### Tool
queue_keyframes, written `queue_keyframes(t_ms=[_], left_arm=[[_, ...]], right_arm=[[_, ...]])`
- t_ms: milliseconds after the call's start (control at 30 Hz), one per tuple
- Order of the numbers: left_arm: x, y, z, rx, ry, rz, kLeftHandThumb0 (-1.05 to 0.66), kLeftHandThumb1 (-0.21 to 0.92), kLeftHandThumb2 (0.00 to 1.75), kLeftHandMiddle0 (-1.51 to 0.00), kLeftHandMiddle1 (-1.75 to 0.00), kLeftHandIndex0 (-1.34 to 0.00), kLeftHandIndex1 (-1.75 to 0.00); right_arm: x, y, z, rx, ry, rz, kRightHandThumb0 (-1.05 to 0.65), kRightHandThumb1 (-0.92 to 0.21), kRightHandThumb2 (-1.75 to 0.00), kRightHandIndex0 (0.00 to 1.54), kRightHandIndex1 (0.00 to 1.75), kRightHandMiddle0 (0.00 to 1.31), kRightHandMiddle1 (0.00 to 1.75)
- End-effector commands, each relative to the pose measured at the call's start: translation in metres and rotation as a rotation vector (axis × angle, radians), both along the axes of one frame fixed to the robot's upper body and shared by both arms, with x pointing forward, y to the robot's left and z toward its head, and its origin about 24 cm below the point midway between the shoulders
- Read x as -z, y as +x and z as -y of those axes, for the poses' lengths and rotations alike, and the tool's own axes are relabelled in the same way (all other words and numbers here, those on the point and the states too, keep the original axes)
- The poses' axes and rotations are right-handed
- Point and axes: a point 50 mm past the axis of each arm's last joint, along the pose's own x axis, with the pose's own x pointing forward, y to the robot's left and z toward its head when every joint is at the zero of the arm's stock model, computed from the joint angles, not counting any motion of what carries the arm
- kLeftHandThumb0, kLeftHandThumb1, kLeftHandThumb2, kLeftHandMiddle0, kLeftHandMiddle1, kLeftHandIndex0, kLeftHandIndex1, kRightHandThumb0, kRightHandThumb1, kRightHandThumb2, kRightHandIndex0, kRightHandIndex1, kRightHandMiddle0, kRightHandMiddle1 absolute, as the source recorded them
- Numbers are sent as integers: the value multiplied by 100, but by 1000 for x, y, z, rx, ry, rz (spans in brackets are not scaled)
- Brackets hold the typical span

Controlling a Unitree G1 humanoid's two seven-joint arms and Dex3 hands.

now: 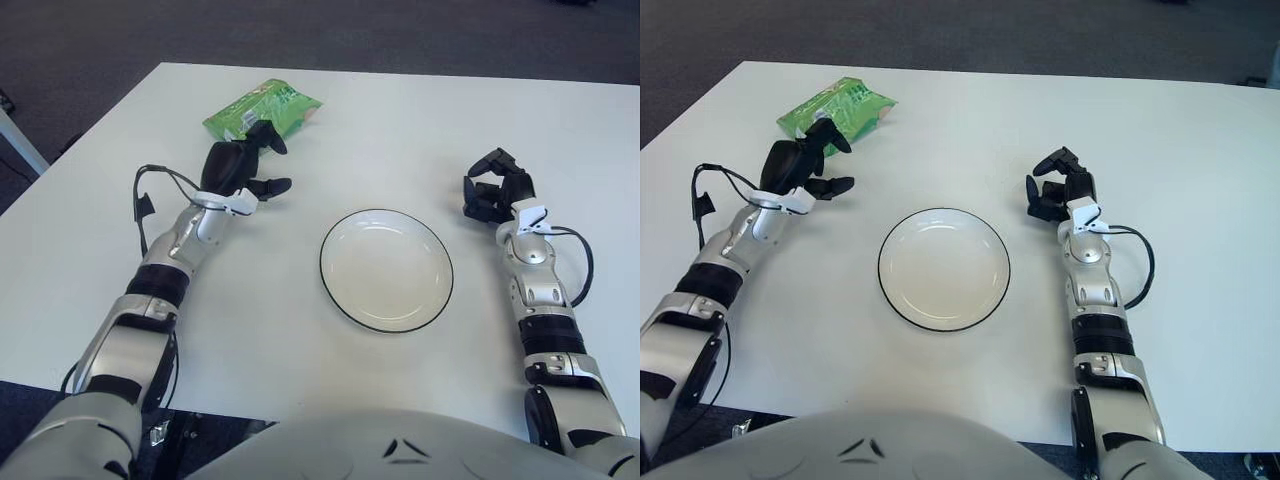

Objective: Put the snack into the plate.

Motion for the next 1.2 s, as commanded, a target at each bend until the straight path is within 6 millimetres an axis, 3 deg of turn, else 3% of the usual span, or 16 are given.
queue_keyframes(t_ms=[0, 367, 867, 1000, 1067, 1167], left_arm=[[-18, 10, 2, -26, 35, 100, -39, 67, 86, -105, -175, -35, -175], [-29, 23, 2, -104, 67, 229, -40, 60, 96, -110, -175, -39, -175], [-45, 50, 9, -207, 149, 191, -40, 59, 96, -111, -175, -40, -175], [-48, 58, 11, -238, 186, 142, -39, 65, 89, -79, -167, -36, -175], [-47, 62, 11, -248, 206, 99, -37, 77, 71, -63, -147, -31, -172], [-44, 64, 12, -250, 227, 48, -36, 87, 58, -41, -115, -23, -174]], right_arm=[[47, -20, -3, -9, 11, -226, -44, -46, -114, 123, 175, 50, 175], [47, -22, -3, -7, -3, -233, -44, -45, -114, 123, 175, 51, 175], [47, -23, -4, -11, -22, -244, -44, -44, -116, 122, 175, 52, 175], [48, -23, -4, -13, -25, -251, -44, -44, -116, 122, 175, 52, 175], [48, -23, -4, -14, -18, -250, -44, -44, -116, 122, 175, 52, 175], [48, -24, -4, -15, -7, -246, -44, -44, -116, 122, 175, 52, 175]])
